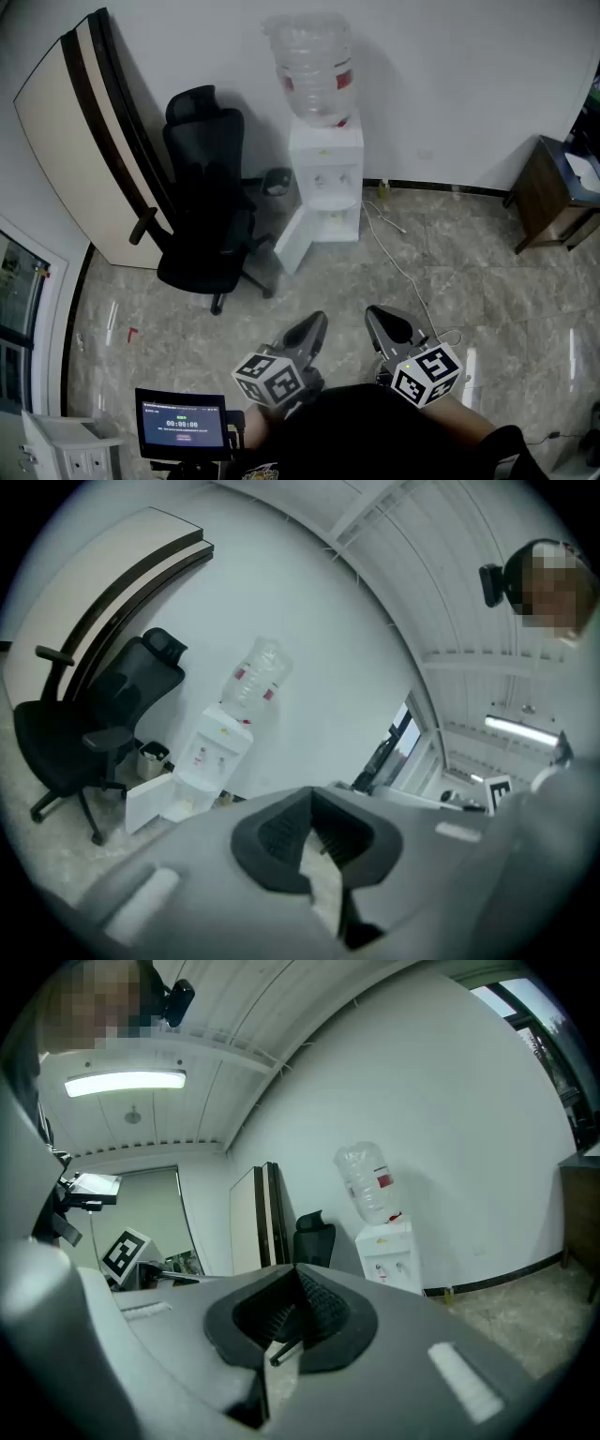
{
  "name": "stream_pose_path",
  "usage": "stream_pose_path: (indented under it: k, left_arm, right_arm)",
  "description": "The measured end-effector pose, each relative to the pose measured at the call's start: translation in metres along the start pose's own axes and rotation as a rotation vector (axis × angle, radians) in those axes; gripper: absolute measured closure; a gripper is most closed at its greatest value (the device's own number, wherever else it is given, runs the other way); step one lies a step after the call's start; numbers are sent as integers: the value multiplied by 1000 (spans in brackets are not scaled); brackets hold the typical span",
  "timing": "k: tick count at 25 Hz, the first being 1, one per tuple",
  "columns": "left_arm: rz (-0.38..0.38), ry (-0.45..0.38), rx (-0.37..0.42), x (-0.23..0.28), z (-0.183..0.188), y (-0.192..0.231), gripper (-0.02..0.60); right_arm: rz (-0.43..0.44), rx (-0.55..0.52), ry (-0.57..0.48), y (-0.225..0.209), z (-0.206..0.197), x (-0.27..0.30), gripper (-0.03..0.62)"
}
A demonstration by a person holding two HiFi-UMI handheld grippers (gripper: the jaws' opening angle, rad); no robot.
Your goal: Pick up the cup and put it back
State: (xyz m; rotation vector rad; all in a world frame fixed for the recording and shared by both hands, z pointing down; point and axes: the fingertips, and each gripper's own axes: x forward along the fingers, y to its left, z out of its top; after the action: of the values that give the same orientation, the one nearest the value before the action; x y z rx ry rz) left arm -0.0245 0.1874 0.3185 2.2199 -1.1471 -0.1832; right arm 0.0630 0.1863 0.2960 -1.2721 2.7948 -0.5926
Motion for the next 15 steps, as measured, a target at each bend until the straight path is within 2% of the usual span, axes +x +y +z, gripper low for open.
stream_pose_path:
  k: [15]
  left_arm:
    - [0,5,7,3,0,0,577]
  right_arm:
    - [-9,12,0,-5,-1,0,586]
